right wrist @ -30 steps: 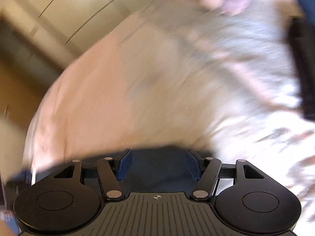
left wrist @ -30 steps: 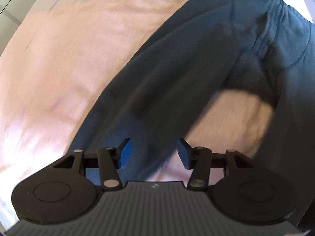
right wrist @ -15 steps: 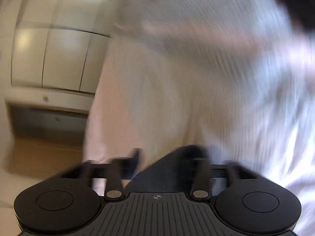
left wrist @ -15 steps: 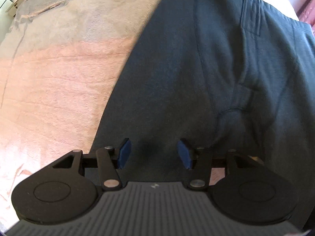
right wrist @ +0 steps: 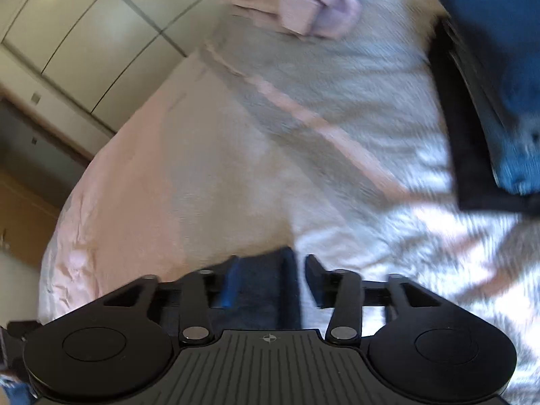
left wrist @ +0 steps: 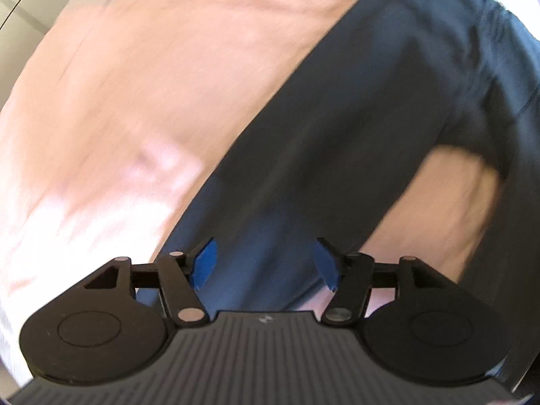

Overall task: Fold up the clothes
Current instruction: 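Smooth the navy pants flat on the bed with both open grippers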

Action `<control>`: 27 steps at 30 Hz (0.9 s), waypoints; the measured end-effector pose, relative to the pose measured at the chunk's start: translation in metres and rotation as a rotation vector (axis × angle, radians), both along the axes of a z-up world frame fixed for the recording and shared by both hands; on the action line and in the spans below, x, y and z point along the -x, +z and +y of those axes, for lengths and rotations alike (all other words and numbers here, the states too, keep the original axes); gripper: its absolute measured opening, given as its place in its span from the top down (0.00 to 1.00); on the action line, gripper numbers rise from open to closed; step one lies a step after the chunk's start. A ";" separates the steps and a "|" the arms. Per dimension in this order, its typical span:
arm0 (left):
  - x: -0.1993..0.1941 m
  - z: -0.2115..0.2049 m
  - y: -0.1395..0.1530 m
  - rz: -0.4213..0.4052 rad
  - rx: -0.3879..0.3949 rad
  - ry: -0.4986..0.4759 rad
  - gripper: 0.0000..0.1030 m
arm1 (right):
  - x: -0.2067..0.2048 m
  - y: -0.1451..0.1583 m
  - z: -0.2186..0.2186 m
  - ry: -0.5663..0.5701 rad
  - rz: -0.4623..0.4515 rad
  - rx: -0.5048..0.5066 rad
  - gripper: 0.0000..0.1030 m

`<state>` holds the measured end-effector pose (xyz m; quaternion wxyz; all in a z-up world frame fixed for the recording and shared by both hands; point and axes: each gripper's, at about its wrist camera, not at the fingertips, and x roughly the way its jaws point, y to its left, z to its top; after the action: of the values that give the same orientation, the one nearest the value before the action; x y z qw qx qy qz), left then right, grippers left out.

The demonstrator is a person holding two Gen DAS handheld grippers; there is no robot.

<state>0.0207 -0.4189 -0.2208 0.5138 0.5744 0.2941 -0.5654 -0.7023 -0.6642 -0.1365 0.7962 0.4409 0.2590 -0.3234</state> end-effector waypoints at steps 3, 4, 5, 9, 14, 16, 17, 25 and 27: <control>-0.055 0.027 -0.006 -0.039 -0.014 0.021 0.42 | -0.048 0.002 0.011 0.108 0.053 0.039 0.42; -0.074 0.035 -0.009 -0.052 -0.020 0.025 0.42 | -0.063 0.001 0.019 0.143 0.070 0.041 0.42; -0.093 0.044 -0.011 -0.066 -0.026 0.028 0.42 | -0.077 0.000 0.027 0.179 0.086 0.044 0.42; -0.168 0.077 -0.022 -0.120 -0.050 0.041 0.42 | -0.134 -0.011 0.059 0.298 0.162 0.040 0.42; -0.227 0.085 -0.048 -0.114 -0.097 0.005 0.48 | -0.190 -0.033 0.086 0.400 0.272 0.036 0.42; -0.237 0.082 -0.058 -0.091 -0.119 -0.027 0.49 | -0.203 -0.039 0.092 0.435 0.312 0.047 0.42; -0.241 0.080 -0.063 -0.079 -0.129 -0.044 0.50 | -0.208 -0.041 0.093 0.449 0.330 0.050 0.42; -0.275 0.068 -0.091 -0.070 -0.177 -0.177 0.95 | -0.225 -0.044 0.098 0.480 0.424 0.044 0.42; -0.288 0.065 -0.083 -0.173 -0.122 -0.123 1.00 | -0.227 -0.043 0.101 0.477 0.435 0.038 0.41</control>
<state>0.3083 -0.3543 -0.3037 0.4658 0.6681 0.2467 -0.5251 -0.4757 -0.5631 -0.1797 0.7837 0.2734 0.5129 -0.2191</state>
